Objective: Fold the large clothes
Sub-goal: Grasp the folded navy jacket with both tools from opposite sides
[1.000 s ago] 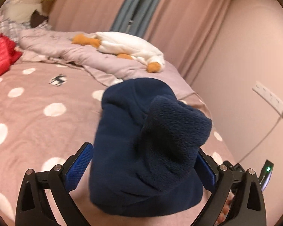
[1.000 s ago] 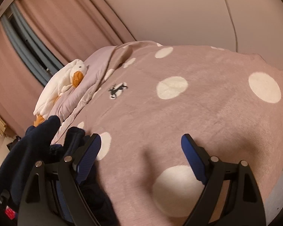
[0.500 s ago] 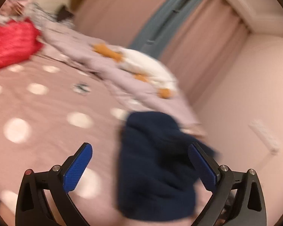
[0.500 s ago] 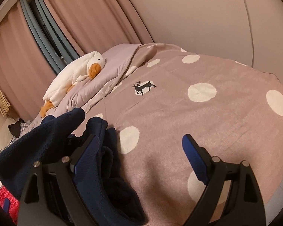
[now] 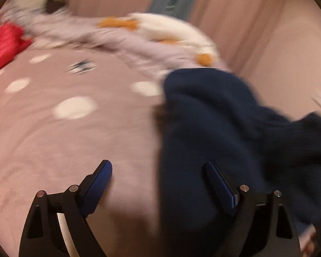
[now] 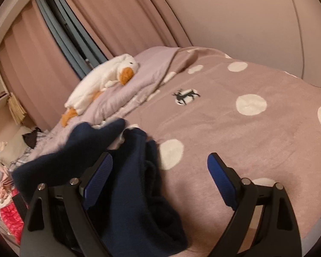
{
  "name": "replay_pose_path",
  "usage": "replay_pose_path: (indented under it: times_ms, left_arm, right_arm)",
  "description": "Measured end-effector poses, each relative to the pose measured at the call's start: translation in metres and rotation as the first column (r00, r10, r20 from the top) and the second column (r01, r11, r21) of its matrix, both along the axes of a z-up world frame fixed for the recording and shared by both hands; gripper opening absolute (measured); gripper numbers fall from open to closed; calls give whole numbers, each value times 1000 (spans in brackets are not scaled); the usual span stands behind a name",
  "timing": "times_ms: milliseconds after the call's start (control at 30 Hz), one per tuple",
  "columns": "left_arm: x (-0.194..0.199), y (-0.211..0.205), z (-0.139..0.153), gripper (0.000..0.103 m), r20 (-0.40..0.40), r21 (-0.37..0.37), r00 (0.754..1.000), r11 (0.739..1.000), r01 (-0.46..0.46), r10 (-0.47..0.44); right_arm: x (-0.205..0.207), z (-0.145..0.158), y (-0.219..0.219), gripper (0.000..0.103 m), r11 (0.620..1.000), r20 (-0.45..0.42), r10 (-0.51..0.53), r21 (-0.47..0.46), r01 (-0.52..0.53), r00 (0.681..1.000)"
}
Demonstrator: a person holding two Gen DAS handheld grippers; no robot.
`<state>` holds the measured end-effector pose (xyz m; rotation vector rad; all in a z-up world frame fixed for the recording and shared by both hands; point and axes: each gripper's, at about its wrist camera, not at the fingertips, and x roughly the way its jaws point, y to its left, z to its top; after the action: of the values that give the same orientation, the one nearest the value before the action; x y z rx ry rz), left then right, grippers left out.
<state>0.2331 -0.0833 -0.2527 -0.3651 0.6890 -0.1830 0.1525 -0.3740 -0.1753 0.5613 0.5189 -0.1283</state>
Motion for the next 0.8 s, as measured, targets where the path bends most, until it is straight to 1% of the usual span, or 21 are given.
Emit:
replay_pose_path:
  times_ms: [33, 67, 100, 167, 200, 233, 267, 300, 333, 367, 400, 433, 467, 533, 567, 600, 633, 667, 733, 767, 800]
  left_arm:
    - [-5, -16, 3, 88, 12, -7, 996, 996, 86, -86]
    - [-9, -27, 3, 88, 19, 2, 990, 991, 137, -137]
    - [-14, -40, 4, 89, 39, 40, 988, 988, 150, -152]
    - [-26, -53, 1, 90, 107, 121, 990, 990, 77, -91]
    - [-28, -54, -2, 90, 117, 119, 991, 991, 55, -70]
    - [-27, -51, -4, 91, 109, 92, 992, 994, 52, -62]
    - [-23, -44, -8, 92, 77, 33, 995, 998, 60, -63]
    - [-17, -36, -11, 94, 29, -31, 997, 997, 71, -70]
    - [-12, -31, -13, 97, -3, -68, 997, 995, 75, -75]
    - [-7, -22, -16, 99, -44, -117, 996, 990, 76, -82]
    - [-4, -15, -18, 99, -67, -145, 994, 987, 75, -85]
    - [-3, -14, -18, 100, -74, -149, 994, 987, 65, -76]
    - [-4, -12, -16, 101, -76, -128, 996, 991, 41, -51]
    - [-7, -10, -13, 102, -54, -99, 998, 995, 28, -34]
    - [-11, -9, -9, 102, -45, -91, 999, 996, 26, -30]
    - [-13, -7, -4, 102, -40, -85, 999, 996, 12, -15]
    - [-17, -3, 2, 102, -40, -70, 999, 997, -32, 29]
    - [-21, 2, 8, 102, -36, -56, 997, 996, -73, 71]
    - [-31, 12, 19, 102, -1, -22, 988, 987, -157, 157]
    - [-33, 15, 23, 102, 27, 6, 982, 982, -189, 189]
    - [-30, 14, 24, 102, 38, 35, 981, 980, -194, 192]
  right_arm:
    - [-4, 5, 0, 92, 1000, 30, 12, 22, -12, 999]
    - [-8, 10, 1, 92, 999, 61, 22, 46, -25, 998]
    - [-10, 13, 2, 94, 997, 85, 28, 67, -34, 996]
    - [-16, 17, 7, 101, 990, 140, 50, 124, -68, 989]
    - [-16, 17, 12, 102, 984, 159, 79, 143, -103, 984]
    - [-14, 17, 18, 102, 980, 166, 113, 146, -138, 980]
    - [-9, 16, 27, 102, 973, 161, 164, 137, -187, 973]
    - [-1, 13, 38, 102, 963, 142, 225, 116, -242, 964]
    - [8, 8, 49, 99, 954, 116, 274, 96, -285, 955]
    - [19, -3, 60, 91, 942, 71, 316, 95, -322, 946]
    - [27, -14, 65, 81, 934, 34, 335, 118, -337, 941]
    - [36, -26, 68, 58, 923, 0, 355, 162, -350, 935]
    - [41, -39, 68, 47, 914, -4, 352, 217, -343, 936]
    - [39, -37, 65, 38, 919, 25, 329, 219, -326, 944]
    - [35, -32, 63, 34, 923, 35, 319, 217, -319, 947]
    - [29, -24, 61, 31, 927, 51, 305, 212, -309, 951]
    - [24, -18, 60, 27, 934, 63, 291, 196, -298, 955]
    - [17, -9, 59, 25, 943, 68, 280, 165, -288, 958]
    - [8, 1, 54, 23, 957, 57, 259, 119, -264, 964]
    - [-1, 8, 53, 22, 967, 50, 233, 89, -237, 971]
    - [-7, 13, 51, 22, 975, 28, 213, 51, -214, 977]
